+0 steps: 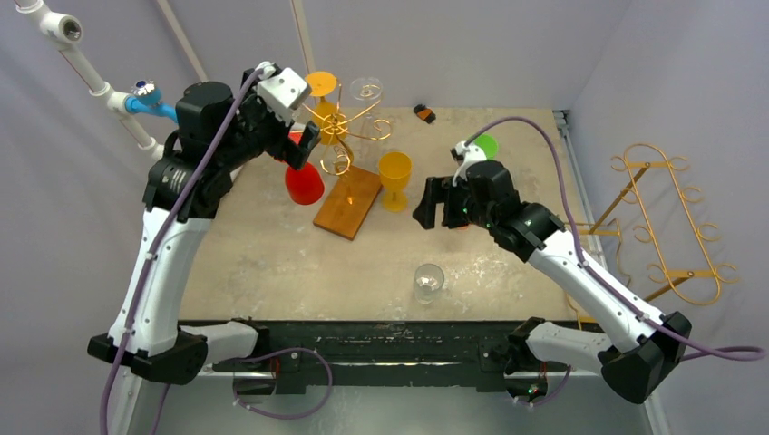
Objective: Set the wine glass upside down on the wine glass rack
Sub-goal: Pick up the wine glass at the center of the board.
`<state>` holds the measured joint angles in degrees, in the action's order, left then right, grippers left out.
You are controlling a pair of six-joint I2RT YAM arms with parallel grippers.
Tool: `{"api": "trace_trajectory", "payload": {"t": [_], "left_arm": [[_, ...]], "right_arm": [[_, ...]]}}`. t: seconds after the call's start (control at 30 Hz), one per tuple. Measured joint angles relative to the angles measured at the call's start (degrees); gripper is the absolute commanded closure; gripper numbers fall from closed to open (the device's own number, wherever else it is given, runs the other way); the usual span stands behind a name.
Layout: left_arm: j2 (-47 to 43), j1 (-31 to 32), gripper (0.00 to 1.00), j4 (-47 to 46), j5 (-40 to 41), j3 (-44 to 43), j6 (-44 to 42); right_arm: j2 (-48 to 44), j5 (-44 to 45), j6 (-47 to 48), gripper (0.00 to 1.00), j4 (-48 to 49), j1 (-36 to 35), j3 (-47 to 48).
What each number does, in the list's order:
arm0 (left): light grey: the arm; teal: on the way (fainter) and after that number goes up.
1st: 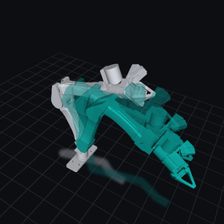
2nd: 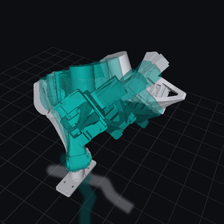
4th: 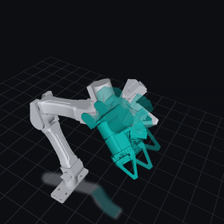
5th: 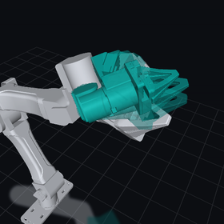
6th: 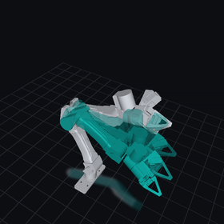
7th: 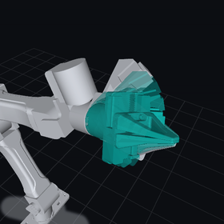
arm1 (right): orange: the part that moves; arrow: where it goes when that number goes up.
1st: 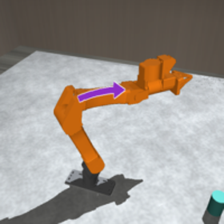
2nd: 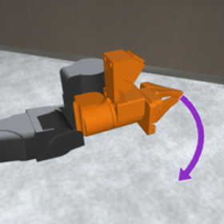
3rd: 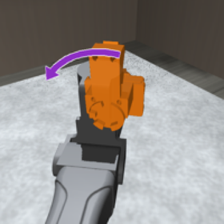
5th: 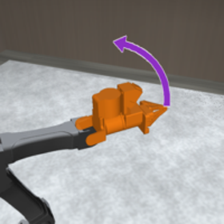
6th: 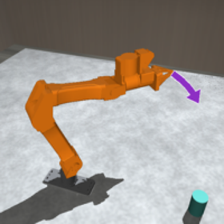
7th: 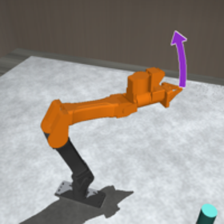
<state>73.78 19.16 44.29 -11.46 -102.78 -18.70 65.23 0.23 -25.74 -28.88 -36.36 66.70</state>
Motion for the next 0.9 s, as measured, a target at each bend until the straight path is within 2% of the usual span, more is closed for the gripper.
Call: {"api": "trace_trajectory", "payload": {"t": [0.07,0.2,0.37,0.7,0.9], "left_arm": [[-3.06,0.0,0.03,0.72,-1.01,1.62,0.26],[-6.6,0.0,0.04,2.21,-2.16,4.04,0.24],[-7.76,0.0,0.06,4.04,-3.37,6.91,0.11],[-8.13,0.0,0.09,6.34,-5.07,7.85,0.09],[-8.24,0.0,0.04,6.97,-5.88,7.85,0.09]], "right_arm": [[-1.68,0.07,0.07,0.28,-3.28,0.0,-4.35],[-3.67,0.07,-0.37,0.32,-8.76,-0.09,-11.1],[-6.82,0.07,-1.03,0.37,-13.81,-0.39,-15.08],[-8.37,-1.53,-2.34,0.44,-14.88,-1.73,-18.32],[-4.61,-2.56,-3.82,0.49,-12.63,-2.67,-21.22]]}}
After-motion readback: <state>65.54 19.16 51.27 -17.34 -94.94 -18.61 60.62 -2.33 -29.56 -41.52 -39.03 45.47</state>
